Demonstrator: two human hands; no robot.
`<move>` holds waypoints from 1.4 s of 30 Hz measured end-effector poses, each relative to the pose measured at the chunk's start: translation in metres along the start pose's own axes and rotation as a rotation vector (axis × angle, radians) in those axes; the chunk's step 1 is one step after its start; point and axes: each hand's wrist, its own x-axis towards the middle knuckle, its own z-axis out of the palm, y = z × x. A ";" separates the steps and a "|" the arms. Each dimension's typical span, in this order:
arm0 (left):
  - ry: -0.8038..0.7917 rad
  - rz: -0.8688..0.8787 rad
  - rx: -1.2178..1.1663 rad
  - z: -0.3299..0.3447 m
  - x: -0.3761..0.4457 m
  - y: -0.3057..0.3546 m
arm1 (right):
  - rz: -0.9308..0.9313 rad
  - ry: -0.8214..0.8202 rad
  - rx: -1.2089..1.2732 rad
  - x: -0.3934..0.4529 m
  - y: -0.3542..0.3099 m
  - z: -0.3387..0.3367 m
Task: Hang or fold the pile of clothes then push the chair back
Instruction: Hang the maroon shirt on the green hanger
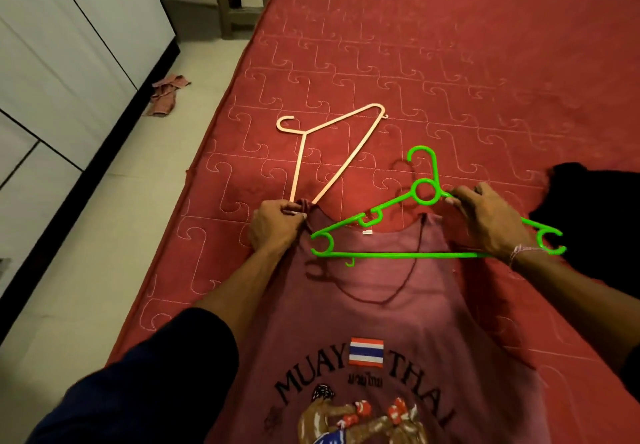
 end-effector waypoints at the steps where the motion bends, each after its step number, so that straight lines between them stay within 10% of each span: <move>1: 0.000 0.003 0.001 -0.003 0.002 0.005 | 0.024 0.017 -0.019 -0.002 0.003 -0.005; 14: -0.222 -0.221 -0.584 -0.012 0.010 0.014 | 0.112 0.023 0.102 -0.004 -0.014 0.018; 42: -0.233 -0.007 -0.418 -0.040 0.001 -0.007 | -0.021 0.106 0.267 -0.002 -0.120 0.050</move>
